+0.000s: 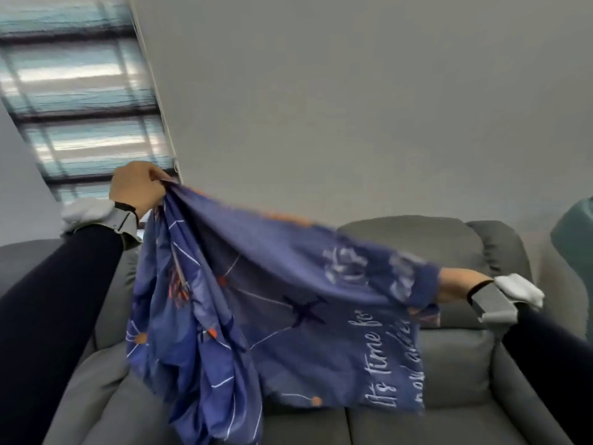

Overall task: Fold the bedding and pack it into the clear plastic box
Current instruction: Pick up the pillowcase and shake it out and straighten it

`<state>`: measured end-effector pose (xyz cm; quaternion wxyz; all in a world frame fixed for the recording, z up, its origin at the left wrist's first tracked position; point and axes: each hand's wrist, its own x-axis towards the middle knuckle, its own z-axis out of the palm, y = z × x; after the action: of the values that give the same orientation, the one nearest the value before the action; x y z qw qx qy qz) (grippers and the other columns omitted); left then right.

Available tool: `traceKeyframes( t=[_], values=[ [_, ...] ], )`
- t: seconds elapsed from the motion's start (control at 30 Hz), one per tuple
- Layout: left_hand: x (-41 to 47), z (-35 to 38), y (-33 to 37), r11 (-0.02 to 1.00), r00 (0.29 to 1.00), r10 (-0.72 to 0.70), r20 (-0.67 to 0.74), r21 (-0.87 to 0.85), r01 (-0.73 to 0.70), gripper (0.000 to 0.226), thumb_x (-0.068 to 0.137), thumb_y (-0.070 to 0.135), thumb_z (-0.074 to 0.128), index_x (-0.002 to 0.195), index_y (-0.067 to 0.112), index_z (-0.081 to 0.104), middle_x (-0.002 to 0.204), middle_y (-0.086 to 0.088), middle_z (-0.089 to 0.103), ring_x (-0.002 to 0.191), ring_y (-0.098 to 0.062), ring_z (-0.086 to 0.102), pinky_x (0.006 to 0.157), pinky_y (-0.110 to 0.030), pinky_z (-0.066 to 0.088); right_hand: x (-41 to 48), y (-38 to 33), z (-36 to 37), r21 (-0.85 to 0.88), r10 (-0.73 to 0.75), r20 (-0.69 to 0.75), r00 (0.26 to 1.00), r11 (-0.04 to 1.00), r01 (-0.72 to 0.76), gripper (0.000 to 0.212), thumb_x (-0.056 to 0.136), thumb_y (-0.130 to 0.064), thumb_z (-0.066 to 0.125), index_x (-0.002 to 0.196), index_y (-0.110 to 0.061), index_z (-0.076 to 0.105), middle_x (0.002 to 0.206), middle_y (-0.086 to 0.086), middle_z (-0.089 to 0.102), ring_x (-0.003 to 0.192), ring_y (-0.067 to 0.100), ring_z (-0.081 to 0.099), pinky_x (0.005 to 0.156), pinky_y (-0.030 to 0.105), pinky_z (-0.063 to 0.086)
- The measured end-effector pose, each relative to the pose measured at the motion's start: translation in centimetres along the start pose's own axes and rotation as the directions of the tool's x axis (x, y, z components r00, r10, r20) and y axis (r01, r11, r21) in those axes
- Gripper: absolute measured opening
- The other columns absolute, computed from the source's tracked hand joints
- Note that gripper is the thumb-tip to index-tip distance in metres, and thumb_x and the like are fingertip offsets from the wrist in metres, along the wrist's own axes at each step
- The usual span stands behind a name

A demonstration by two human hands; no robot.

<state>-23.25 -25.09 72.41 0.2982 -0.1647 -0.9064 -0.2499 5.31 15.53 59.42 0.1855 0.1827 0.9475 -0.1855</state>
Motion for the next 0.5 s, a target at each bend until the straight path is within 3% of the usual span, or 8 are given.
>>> traceKeyframes(
  t=[0.03,0.1,0.2,0.23,0.27,0.33,0.4,0.5],
  values=[
    [-0.1,0.0,0.2,1.0,1.0,-0.005,-0.004,0.005,0.005,0.031,0.071,0.001,0.055,0.092,0.012,0.076,0.091,-0.018,0.073,0.094,-0.036,0.065,0.084,-0.041,0.052,0.4,0.1,-0.4,0.048,-0.059,0.036,0.998,0.997,0.057,0.008,0.06,-0.039,0.072,0.065,-0.033,0.069,0.064,-0.013,0.061,0.068,0.004,0.052,0.065,0.025,0.046],
    [-0.1,0.0,0.6,1.0,1.0,-0.013,-0.025,-0.01,0.013,0.03,0.072,-0.001,0.056,0.093,0.009,0.075,0.092,-0.019,0.073,0.095,-0.037,0.065,0.084,-0.04,0.052,1.7,0.6,-3.6,0.314,-0.168,-0.243,0.955,0.918,0.241,0.01,0.064,-0.031,0.069,0.068,-0.024,0.072,0.062,-0.011,0.062,0.062,0.002,0.054,0.07,0.029,0.05],
    [0.1,0.0,1.0,0.998,0.996,-0.053,-0.07,-0.022,0.052,0.026,0.076,0.0,0.056,0.096,0.003,0.072,0.088,-0.023,0.071,0.094,-0.039,0.065,0.081,-0.039,0.05,1.8,1.0,-9.4,0.578,0.065,-0.786,0.615,0.428,0.694,0.036,0.089,-0.001,0.053,0.104,-0.032,0.062,0.094,-0.013,0.068,0.089,-0.002,0.061,0.089,0.029,0.051],
    [0.0,-0.2,1.1,0.996,0.995,-0.078,-0.07,-0.04,0.075,0.024,0.076,0.0,0.056,0.095,0.002,0.071,0.078,-0.024,0.07,0.091,-0.038,0.066,0.075,-0.037,0.05,1.6,1.0,-9.9,0.587,0.129,-0.809,0.574,0.24,0.773,0.04,0.091,-0.005,0.056,0.112,-0.039,0.056,0.11,-0.009,0.064,0.103,0.001,0.058,0.094,0.031,0.047],
    [0.1,-0.4,1.0,0.994,0.994,-0.094,-0.06,-0.053,0.09,0.022,0.076,0.001,0.056,0.091,0.001,0.071,0.065,-0.022,0.066,0.087,-0.036,0.067,0.065,-0.032,0.048,1.9,1.2,-9.5,0.561,0.089,-0.826,0.556,0.219,0.798,0.04,0.09,-0.011,0.062,0.118,-0.039,0.053,0.119,-0.004,0.061,0.109,0.001,0.058,0.094,0.027,0.046],
    [0.0,-0.7,0.6,0.989,0.993,-0.122,-0.005,-0.081,0.121,0.016,0.072,0.005,0.057,0.082,0.002,0.07,0.053,-0.015,0.061,0.08,-0.033,0.068,0.05,-0.022,0.04,2.2,0.8,-6.0,0.531,-0.151,-0.672,0.725,0.584,0.614,0.035,0.08,-0.024,0.075,0.11,-0.014,0.06,0.103,0.003,0.066,0.082,-0.011,0.062,0.077,0.012,0.049],
    [-0.1,-0.4,0.0,0.981,0.986,-0.151,0.069,-0.109,0.158,0.019,0.071,0.004,0.057,0.084,0.004,0.071,0.073,-0.019,0.071,0.083,-0.029,0.069,0.051,-0.013,0.044,3.7,1.5,-0.4,0.431,-0.16,-0.198,0.967,0.872,0.232,0.034,0.07,-0.034,0.083,0.082,-0.009,0.063,0.083,0.004,0.063,0.06,-0.006,0.057,0.07,0.016,0.048],
    [-0.7,0.1,-1.0,0.973,0.969,-0.154,0.195,-0.139,0.182,0.026,0.073,-0.001,0.063,0.098,0.004,0.071,0.098,-0.018,0.071,0.094,-0.028,0.068,0.083,-0.03,0.056,3.6,0.9,1.3,0.355,-0.145,0.16,0.976,0.931,0.08,0.024,0.075,-0.029,0.071,0.086,-0.008,0.068,0.099,0.01,0.071,0.077,0.009,0.062,0.076,0.025,0.05]
  ],
)
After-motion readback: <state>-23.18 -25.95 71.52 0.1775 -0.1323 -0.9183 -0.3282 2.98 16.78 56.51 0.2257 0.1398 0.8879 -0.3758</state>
